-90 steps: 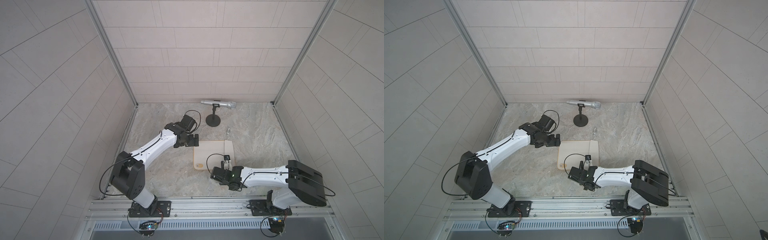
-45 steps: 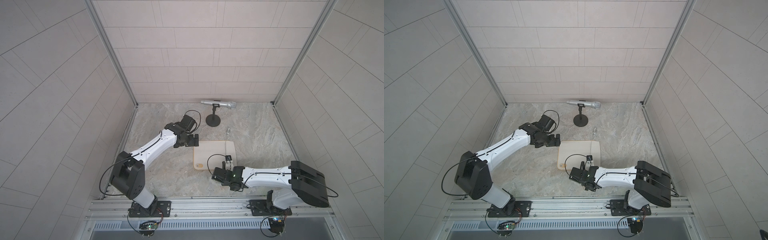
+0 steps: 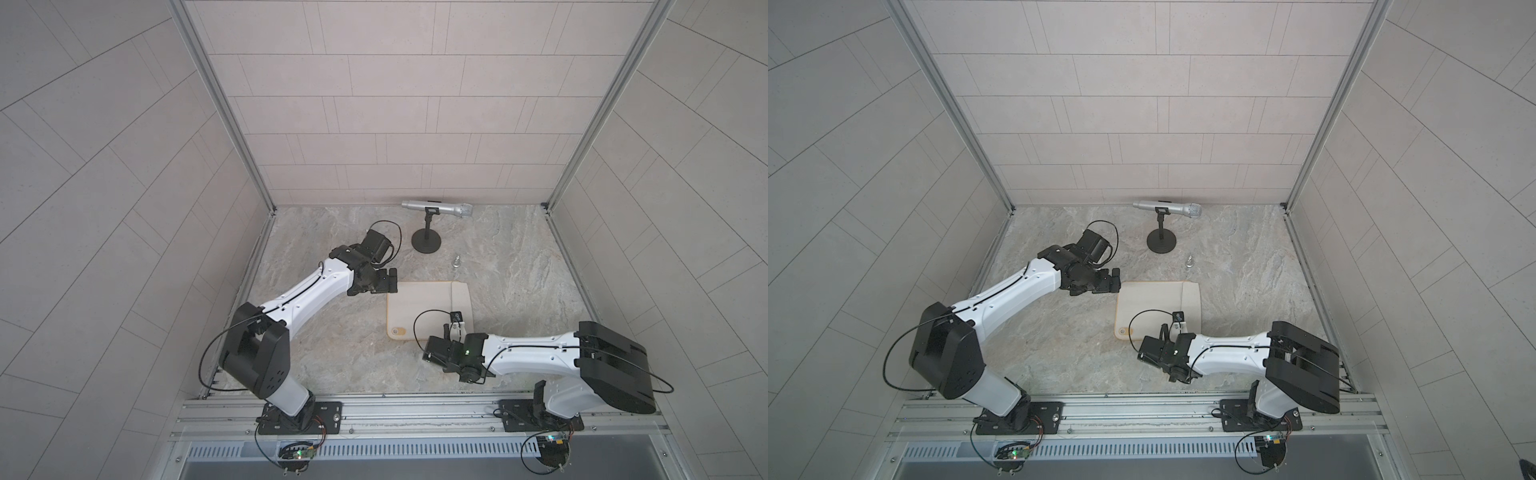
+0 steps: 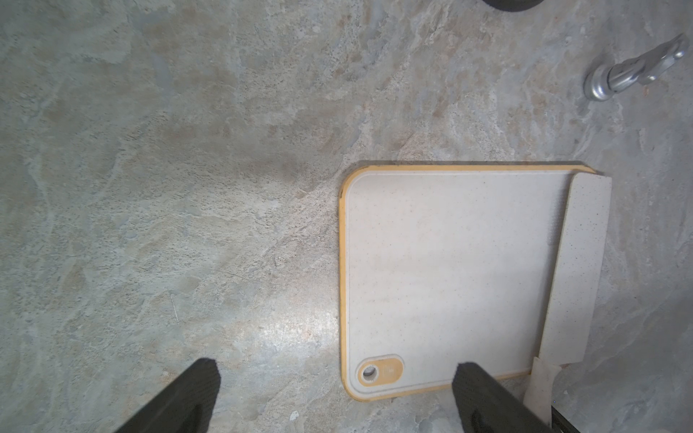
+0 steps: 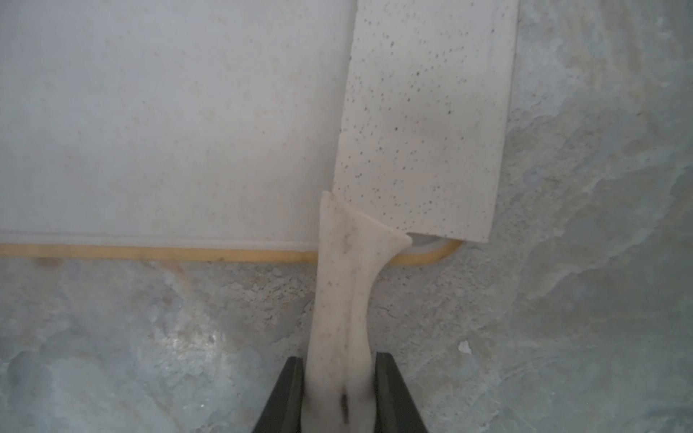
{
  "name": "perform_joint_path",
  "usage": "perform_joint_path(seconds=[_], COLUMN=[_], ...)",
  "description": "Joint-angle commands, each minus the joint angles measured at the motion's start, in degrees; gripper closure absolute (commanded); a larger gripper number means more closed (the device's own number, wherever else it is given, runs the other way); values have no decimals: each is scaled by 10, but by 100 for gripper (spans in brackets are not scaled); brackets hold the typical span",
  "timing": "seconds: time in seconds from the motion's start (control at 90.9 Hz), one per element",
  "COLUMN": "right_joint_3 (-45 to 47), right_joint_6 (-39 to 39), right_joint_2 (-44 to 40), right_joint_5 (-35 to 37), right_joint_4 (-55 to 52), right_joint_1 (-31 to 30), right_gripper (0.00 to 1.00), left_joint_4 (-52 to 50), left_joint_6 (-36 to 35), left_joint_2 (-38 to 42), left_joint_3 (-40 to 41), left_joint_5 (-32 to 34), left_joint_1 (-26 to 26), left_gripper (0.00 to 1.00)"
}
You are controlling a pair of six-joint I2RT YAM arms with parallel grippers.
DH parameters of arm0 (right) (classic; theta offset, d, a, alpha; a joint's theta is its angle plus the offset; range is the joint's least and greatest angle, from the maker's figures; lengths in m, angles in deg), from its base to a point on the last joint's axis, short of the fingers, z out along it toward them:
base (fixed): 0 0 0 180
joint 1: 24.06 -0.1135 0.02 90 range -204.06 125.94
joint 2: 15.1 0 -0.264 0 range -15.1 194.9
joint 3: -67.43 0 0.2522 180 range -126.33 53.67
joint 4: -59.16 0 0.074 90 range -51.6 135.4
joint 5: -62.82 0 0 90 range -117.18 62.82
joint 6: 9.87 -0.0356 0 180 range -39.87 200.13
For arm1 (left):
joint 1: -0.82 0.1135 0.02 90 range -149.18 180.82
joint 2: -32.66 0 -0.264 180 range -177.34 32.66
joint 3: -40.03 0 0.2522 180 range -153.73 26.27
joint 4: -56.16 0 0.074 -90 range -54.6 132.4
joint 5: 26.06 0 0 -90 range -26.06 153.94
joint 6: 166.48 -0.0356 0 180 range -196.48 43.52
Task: Align the knife with the edge of the cutting board
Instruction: Adjust the knife at the edge of the cutting board.
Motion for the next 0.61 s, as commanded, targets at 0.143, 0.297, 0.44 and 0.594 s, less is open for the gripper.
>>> perform_joint_path(seconds=[0.143,0.297,0.44,0.594], right_joint_3=[-11,-19,-27,-28], right_joint_6=[8,10,10,9], right_joint_2=[5,16,26,29], right_joint_5=[20,26,30,32], right_joint_4=[8,9,4,2], right_joint_1=[-4,-4,-4,-4], right_gripper=[79,79,79,79], left_joint_4=[-18,-17,-17,-18], left_joint_6=[-7,-7,-7,-7], left_joint_2=[-9,-9,-9,-10], left_joint_3=[-13,-13,-13,-13], left_joint_5=[3,3,4,3], left_joint_1=[-3,-3,-3,-3], left_gripper=[0,0,0,0])
